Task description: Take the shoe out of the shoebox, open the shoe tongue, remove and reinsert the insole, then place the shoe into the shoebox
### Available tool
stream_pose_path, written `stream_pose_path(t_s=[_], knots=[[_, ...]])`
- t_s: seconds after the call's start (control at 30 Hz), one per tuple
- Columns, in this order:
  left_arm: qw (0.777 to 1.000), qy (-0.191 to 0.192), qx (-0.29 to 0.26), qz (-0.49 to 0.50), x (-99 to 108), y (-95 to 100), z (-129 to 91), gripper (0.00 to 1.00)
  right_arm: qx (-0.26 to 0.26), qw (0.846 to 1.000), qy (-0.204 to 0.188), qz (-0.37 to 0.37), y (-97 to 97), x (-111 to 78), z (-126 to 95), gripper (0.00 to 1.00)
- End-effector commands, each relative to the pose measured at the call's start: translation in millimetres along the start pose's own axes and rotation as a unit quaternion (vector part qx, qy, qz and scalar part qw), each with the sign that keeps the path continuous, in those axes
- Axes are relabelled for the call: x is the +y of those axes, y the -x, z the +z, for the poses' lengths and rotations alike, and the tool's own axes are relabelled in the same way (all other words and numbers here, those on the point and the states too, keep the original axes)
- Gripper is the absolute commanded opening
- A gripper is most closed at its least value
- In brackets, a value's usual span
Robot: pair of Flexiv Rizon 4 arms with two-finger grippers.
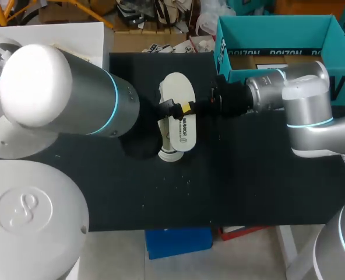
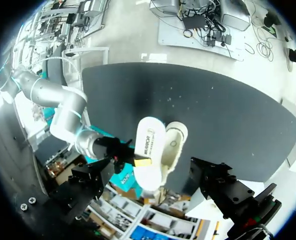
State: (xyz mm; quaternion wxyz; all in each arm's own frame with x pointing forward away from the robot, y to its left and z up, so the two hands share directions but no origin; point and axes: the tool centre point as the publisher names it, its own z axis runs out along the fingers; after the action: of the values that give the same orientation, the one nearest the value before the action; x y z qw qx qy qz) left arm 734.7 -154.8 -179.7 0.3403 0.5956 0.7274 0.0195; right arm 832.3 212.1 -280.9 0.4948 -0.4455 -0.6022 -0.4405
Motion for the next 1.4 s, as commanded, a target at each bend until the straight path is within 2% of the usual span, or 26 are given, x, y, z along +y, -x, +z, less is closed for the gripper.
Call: stream_pose_path(t_s=[0.03, 0.33, 0.67, 0.97, 1.07, 1.4], knots=[[0.999, -0.045, 0.023, 0.021, 10, 8.5, 15, 1.0, -0.001, 1.0, -0.001, 0.001, -0.2, 0.8, 0, 0.0], [0.995, -0.076, 0.02, 0.054, 17, 18.6, 29, 1.0, -0.001, 1.0, -0.001, 0.001, -0.2, 0.8, 0, 0.0], [0.986, -0.119, 0.056, 0.101, 16, 35.4, 47, 1.0, -0.001, 1.0, -0.001, 0.001, -0.2, 0.8, 0, 0.0], [0.978, -0.15, 0.104, 0.102, 20, 39.6, 60, 1.0, -0.001, 1.0, -0.001, 0.001, -0.2, 0.8, 0, 0.0], [0.977, -0.155, 0.117, 0.09, 22, 38.8, 65, 1.0, -0.001, 1.0, -0.001, 0.001, -0.2, 0.8, 0, 0.0], [0.981, -0.143, 0.111, 0.068, 38, 34.6, 75, 1.0, -0.001, 1.0, -0.001, 0.001, -0.2, 0.8, 0, 0.0]])
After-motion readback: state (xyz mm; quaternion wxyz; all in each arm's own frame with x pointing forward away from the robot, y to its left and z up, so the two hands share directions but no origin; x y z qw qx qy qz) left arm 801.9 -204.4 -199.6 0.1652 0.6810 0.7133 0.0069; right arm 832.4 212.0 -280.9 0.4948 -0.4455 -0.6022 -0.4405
